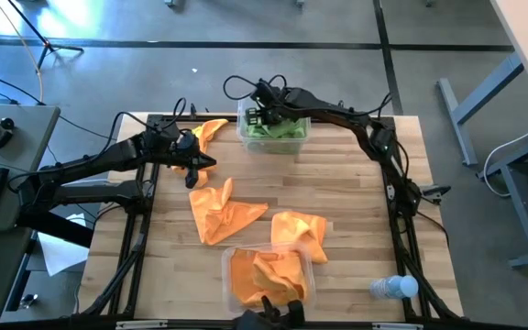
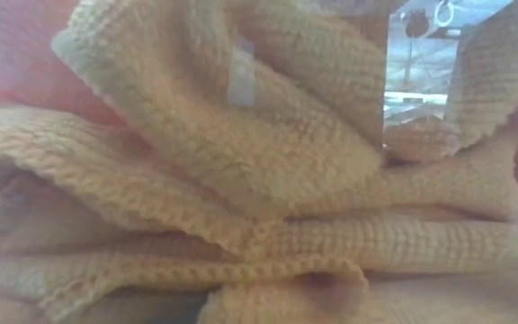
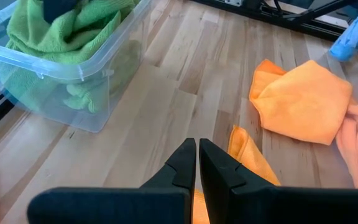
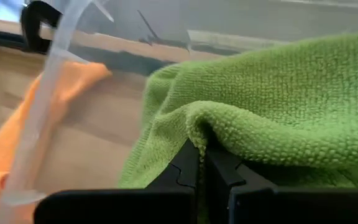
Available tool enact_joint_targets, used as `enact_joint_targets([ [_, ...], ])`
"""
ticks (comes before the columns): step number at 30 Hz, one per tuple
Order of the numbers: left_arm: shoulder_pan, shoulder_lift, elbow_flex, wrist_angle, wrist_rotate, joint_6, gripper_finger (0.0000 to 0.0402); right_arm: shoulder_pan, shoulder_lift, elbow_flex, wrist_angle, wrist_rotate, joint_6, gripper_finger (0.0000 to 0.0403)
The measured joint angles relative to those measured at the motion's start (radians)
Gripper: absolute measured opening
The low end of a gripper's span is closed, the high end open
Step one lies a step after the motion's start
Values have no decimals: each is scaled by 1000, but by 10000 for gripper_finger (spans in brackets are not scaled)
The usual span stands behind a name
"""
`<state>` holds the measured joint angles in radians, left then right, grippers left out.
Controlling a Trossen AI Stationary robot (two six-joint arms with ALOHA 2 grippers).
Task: Sort microfiber towel by color & place in baskets
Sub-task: Put the green towel into the top transparent bin
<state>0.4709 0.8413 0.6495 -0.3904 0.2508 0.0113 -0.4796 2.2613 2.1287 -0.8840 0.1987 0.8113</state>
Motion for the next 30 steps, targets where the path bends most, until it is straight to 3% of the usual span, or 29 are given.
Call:
enact_joint_targets([
  [10, 0, 0, 0, 0, 0, -5, 8, 1, 2, 15, -32, -25, -35, 0],
  [19, 0, 0, 0, 0, 0, -9, 8, 32, -10, 161, -101, 10, -138, 3],
  [23, 0, 0, 0, 0, 0, -11, 8, 31, -12, 218, -160, 33, -164, 26],
  [30, 0, 0, 0, 0, 0, -36, 8, 16, -33, 211, -295, 60, -162, 105],
])
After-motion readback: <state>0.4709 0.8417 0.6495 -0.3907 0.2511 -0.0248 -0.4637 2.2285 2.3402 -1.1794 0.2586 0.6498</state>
